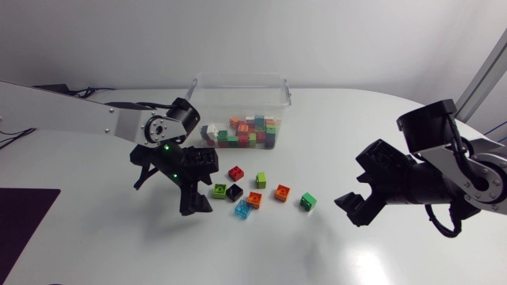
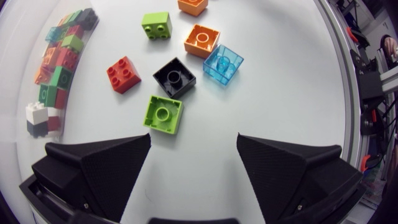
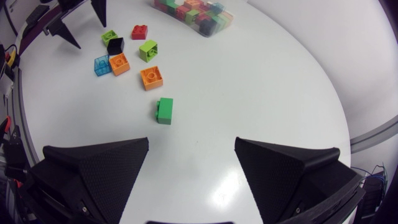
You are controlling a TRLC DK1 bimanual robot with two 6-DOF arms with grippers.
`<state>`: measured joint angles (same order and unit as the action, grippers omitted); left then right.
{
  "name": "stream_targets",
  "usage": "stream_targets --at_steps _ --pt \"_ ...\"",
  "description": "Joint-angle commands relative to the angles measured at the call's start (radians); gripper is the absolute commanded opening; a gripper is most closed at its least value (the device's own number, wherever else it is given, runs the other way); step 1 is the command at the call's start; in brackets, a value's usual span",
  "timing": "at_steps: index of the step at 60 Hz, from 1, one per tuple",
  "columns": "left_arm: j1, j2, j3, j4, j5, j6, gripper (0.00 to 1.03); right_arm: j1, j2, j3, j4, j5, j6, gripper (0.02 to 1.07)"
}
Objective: Place the duplo bricks in the container
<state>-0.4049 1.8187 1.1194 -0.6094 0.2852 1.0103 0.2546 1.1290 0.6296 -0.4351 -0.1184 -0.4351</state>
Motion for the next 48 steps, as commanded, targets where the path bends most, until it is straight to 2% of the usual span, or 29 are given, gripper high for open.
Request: stream_targets --at_steps 1,6,26,36,39,45,48 --pt "0.011 0.051 0.076 -0.038 0.034 0.079 0.94 0.003 0.051 0.035 -0.014 -0.033 -0.037 1.0" --pt "0.012 0.097 0.125 -0.075 0.045 0.117 0.93 -0.008 0.104 0.064 -0.025 -0.067 -0.034 1.0" --pt "0.028 0.235 0.241 -0.102 0.057 0.177 0.91 -0.002 0.186 0.087 0.006 -0.095 -0.047 1.0" --pt "0.021 0.291 0.289 -0.164 0.058 0.209 0.74 0.005 0.232 0.091 0.038 -0.096 -0.048 0.96" --pt "0.021 0.304 0.303 -0.184 0.058 0.214 0.73 0.006 0.253 0.093 0.05 -0.096 -0.048 0.96" --pt "0.021 0.34 0.35 -0.248 0.06 0.214 0.62 0.015 0.301 0.108 0.064 -0.096 -0.033 0.96" --pt "0.023 0.349 0.365 -0.271 0.06 0.218 0.6 0.025 0.321 0.116 0.067 -0.093 -0.024 0.95"
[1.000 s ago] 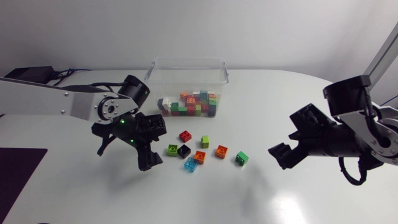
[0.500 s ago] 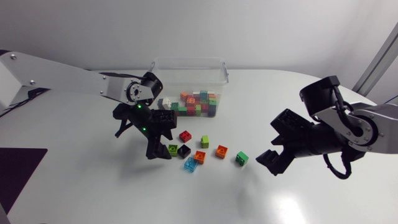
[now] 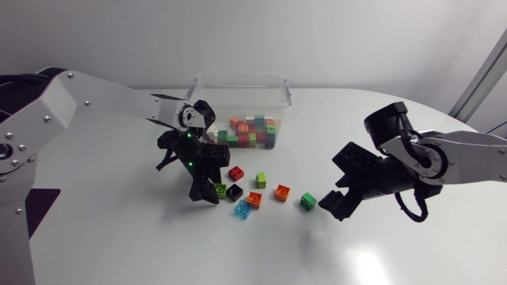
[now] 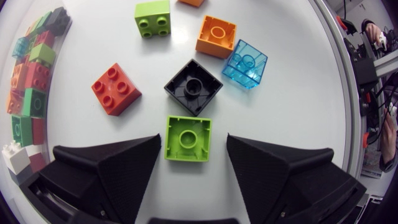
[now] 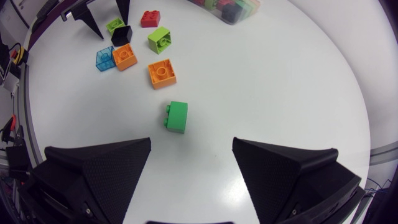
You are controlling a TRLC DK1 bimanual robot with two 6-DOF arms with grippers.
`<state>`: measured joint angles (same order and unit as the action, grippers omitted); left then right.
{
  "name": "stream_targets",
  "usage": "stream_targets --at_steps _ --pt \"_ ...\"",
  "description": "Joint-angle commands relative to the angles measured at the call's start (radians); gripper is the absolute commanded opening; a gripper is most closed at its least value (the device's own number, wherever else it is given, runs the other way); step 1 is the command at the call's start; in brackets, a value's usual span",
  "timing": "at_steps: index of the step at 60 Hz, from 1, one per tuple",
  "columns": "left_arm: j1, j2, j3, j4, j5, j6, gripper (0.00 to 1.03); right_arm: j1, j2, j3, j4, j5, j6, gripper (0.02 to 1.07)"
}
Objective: Place the duplo bricks in the container
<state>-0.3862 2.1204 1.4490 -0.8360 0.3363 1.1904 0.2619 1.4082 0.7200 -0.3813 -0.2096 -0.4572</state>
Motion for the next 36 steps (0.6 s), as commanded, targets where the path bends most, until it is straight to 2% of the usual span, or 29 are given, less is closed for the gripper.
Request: stream_targets --at_steps 1,11,25,36 --pt "0.004 0.053 0.04 -0.052 0.009 0.037 0.58 0.022 0.048 0.027 0.015 -0.001 0.0 0.94" --pt "0.007 0.055 0.054 -0.11 0.01 0.034 0.43 0.071 0.106 0.05 0.038 0.036 0.035 0.93" --pt "0.03 0.007 0.048 -0.149 0.046 0.032 0.38 0.14 0.212 0.082 0.084 0.115 0.078 0.87" --pt "0.055 -0.096 0.025 -0.176 0.084 0.029 0.38 0.145 0.279 0.116 0.091 0.122 0.083 0.54"
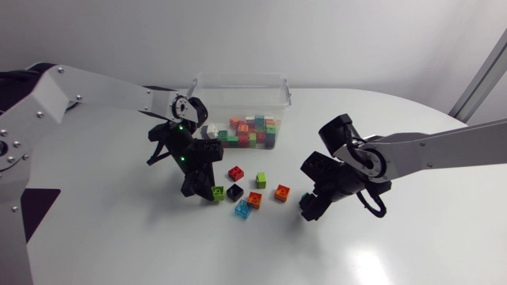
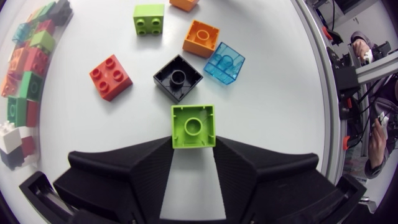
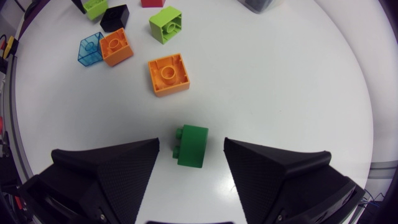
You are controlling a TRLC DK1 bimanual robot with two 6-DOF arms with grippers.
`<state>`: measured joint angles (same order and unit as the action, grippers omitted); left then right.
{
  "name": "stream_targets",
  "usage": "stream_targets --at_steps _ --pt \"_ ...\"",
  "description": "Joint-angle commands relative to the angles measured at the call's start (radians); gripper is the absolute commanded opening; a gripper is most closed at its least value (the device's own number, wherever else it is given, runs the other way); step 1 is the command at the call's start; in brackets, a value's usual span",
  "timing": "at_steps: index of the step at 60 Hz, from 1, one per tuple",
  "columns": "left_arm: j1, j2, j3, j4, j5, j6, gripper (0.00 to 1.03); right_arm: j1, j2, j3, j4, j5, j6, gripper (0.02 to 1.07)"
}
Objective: Place the duplo bricks in the container
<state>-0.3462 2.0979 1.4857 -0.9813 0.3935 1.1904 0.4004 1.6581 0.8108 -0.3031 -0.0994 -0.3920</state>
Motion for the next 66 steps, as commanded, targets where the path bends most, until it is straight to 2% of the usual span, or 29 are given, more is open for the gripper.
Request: stream_targets --at_steps 1,6,8,18,26,45,53,59,66 --pt "0.016 -0.084 -0.015 -0.034 0.027 0.028 0.38 0.006 0.034 0.025 0.013 0.012 0.018 0.52" --pt "0.021 -0.15 -0.038 -0.037 0.042 0.018 0.38 0.005 0.049 0.037 0.01 0.01 0.018 0.37" --pt "0.024 -0.179 -0.044 -0.042 0.051 0.014 0.38 0.006 0.052 0.041 0.007 0.009 0.018 0.35" --pt "0.029 -0.289 -0.048 -0.053 0.081 -0.02 0.38 0.011 0.054 0.045 -0.014 -0.002 0.015 0.28" --pt "0.038 -0.328 -0.018 -0.04 0.108 -0.072 0.39 0.017 0.019 0.047 -0.048 -0.002 0.018 0.28" --pt "0.07 -0.319 0.061 0.222 0.13 -0.316 0.39 0.02 -0.136 0.131 -0.179 -0.003 0.041 0.28" --pt "0.085 -0.282 0.12 0.342 0.128 -0.443 0.4 0.025 -0.156 0.177 -0.203 -0.013 0.059 0.28" --pt "0.102 -0.242 0.182 0.391 0.127 -0.511 0.4 0.037 -0.161 0.209 -0.208 -0.017 0.076 0.28" --pt "0.108 -0.196 0.222 0.457 0.082 -0.574 0.41 0.046 -0.164 0.251 -0.208 -0.026 0.096 0.28"
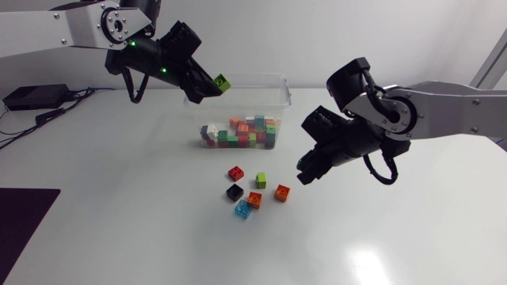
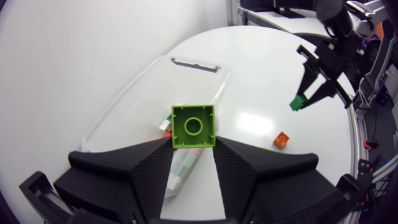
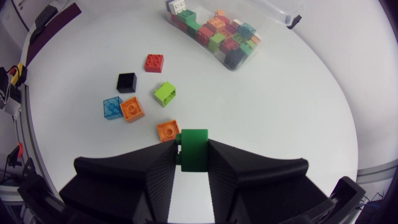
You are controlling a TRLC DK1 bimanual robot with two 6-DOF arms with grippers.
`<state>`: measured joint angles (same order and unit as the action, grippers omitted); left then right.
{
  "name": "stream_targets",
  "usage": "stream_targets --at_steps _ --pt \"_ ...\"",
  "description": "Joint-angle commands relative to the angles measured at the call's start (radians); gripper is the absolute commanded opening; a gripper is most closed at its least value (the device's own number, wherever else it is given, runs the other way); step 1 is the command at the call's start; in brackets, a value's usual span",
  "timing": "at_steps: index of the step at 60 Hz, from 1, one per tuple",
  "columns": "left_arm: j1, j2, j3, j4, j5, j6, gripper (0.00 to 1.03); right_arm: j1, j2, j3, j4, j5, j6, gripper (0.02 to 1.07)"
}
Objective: Place the duplo bricks in the container
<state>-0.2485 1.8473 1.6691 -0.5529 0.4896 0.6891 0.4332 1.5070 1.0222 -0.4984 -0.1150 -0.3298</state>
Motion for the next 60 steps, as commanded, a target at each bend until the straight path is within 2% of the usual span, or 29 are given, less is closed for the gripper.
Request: stream_targets --at_steps 1,13,17,20,25,26,31,36,44,60 --pt "0.012 0.061 0.043 0.042 -0.022 -0.085 0.42 0.015 -0.016 0.047 -0.011 -0.011 0.034 0.28" --pt "0.018 0.153 0.098 0.151 -0.106 -0.175 0.44 0.025 -0.008 0.134 -0.006 -0.023 0.06 0.28" --pt "0.014 0.198 0.136 0.156 -0.144 -0.197 0.51 0.032 0.004 0.167 0.0 -0.023 0.069 0.28" --pt "0.009 0.211 0.149 0.165 -0.174 -0.209 0.63 0.032 0.016 0.194 0.003 -0.025 0.074 0.28" --pt "0.003 0.205 0.126 0.219 -0.22 -0.23 0.95 0.032 0.038 0.233 0.015 -0.035 0.083 0.28" --pt "0.003 0.201 0.119 0.231 -0.221 -0.238 0.98 0.032 0.042 0.24 0.017 -0.037 0.083 0.28" --pt "0.005 0.159 0.072 0.295 -0.246 -0.257 0.99 0.03 0.065 0.279 0.029 -0.043 0.084 0.28" --pt "0.003 0.112 0.032 0.309 -0.267 -0.258 0.99 0.021 0.09 0.311 0.047 -0.048 0.084 0.28" --pt "0.0 -0.019 -0.111 0.373 -0.299 -0.232 0.99 -0.001 0.137 0.358 0.103 -0.066 0.087 0.28" --pt "-0.003 -0.25 -0.353 0.375 -0.301 -0.175 0.99 -0.034 0.271 0.449 0.21 -0.094 0.109 0.29"
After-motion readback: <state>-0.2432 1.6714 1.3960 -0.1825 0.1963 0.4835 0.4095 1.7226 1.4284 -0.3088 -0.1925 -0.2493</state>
